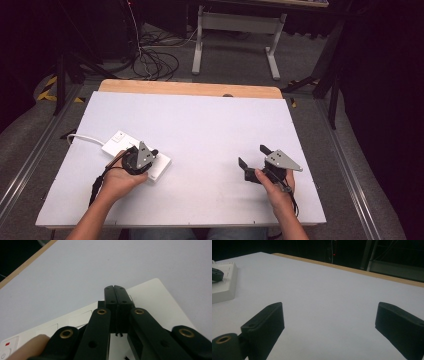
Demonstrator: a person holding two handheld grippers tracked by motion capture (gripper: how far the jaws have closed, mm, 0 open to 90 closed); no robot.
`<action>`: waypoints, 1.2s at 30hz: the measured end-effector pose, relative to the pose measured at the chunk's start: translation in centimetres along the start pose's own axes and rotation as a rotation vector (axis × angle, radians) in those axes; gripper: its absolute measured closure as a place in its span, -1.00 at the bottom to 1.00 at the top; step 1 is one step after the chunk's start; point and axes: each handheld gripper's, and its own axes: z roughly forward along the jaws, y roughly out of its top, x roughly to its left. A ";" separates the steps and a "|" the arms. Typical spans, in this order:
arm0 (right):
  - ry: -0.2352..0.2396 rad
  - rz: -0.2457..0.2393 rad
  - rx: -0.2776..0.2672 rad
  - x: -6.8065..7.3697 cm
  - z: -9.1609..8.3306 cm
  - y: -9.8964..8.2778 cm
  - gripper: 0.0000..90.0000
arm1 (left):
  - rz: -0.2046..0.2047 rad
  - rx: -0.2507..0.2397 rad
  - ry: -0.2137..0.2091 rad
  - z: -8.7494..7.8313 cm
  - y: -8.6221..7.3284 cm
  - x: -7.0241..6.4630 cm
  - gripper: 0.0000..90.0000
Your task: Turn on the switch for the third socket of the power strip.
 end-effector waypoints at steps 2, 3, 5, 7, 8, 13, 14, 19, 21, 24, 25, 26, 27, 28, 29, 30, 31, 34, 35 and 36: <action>0.000 -0.001 0.001 0.0 0.0 0.0 -0.80 | 0.000 -0.001 -0.001 0.0 0.0 0.0 1.00; 0.001 -0.002 0.002 0.0 0.0 0.0 -0.80 | -0.005 0.000 -0.001 0.0 0.0 0.0 1.00; 0.000 0.001 0.002 0.0 -0.1 0.0 -0.81 | -0.005 0.000 -0.004 0.1 0.1 0.1 1.00; 0.000 0.004 0.001 0.0 -0.2 -0.1 -0.81 | -0.004 0.002 -0.006 0.1 0.1 0.0 1.00; -0.001 0.002 0.000 0.0 -0.2 -0.1 -0.81 | -0.002 0.001 -0.005 0.2 0.1 0.0 1.00; -0.004 0.006 -0.002 0.0 -0.3 -0.1 -0.81 | -0.002 -0.001 -0.009 0.2 0.1 0.0 1.00; -0.002 0.006 -0.003 0.0 -0.3 -0.1 -0.80 | -0.001 0.002 -0.007 0.1 0.1 0.0 1.00; 0.005 0.005 -0.007 0.0 -0.3 0.0 -0.80 | -0.006 0.006 -0.008 0.0 0.1 0.1 1.00; 0.006 0.007 -0.008 0.1 -0.3 0.0 -0.81 | -0.017 0.006 -0.009 0.0 0.0 0.2 1.00; 0.008 0.006 -0.006 0.1 -0.2 0.0 -0.80 | -0.016 0.008 -0.008 0.0 0.1 0.2 1.00; 0.008 0.005 -0.005 0.1 -0.2 0.0 -0.80 | -0.026 0.005 -0.014 0.0 0.0 0.2 1.00; 0.008 0.004 -0.005 0.1 -0.2 0.0 -0.80 | -0.038 0.005 -0.019 0.0 0.0 0.3 1.00; 0.009 0.003 -0.004 0.1 -0.2 0.0 -0.80 | -0.040 0.004 -0.015 0.0 0.0 0.4 1.00; 0.010 0.004 -0.004 0.2 -0.2 0.0 -0.81 | -0.042 0.004 -0.013 0.0 0.0 0.4 1.00; 0.010 0.004 -0.005 0.2 -0.2 0.0 -0.80 | -0.049 0.005 -0.011 0.0 -0.1 0.4 1.00; 0.011 0.003 -0.006 0.2 -0.3 0.0 -0.80 | -0.048 0.012 -0.002 0.1 -0.1 0.4 1.00; 0.011 0.002 -0.006 0.2 -0.3 0.0 -0.81 | -0.036 0.013 0.012 0.2 -0.2 0.5 1.00; 0.012 0.003 -0.005 0.2 -0.3 0.0 -0.81 | -0.082 0.005 -0.006 0.1 -0.3 0.8 1.00; 0.017 0.002 -0.004 0.2 -0.3 0.0 -0.80 | -0.069 0.006 0.002 0.1 -0.3 0.8 1.00; 0.017 0.002 -0.004 0.2 -0.3 0.0 -0.80 | -0.053 0.004 -0.005 0.1 -0.3 0.8 1.00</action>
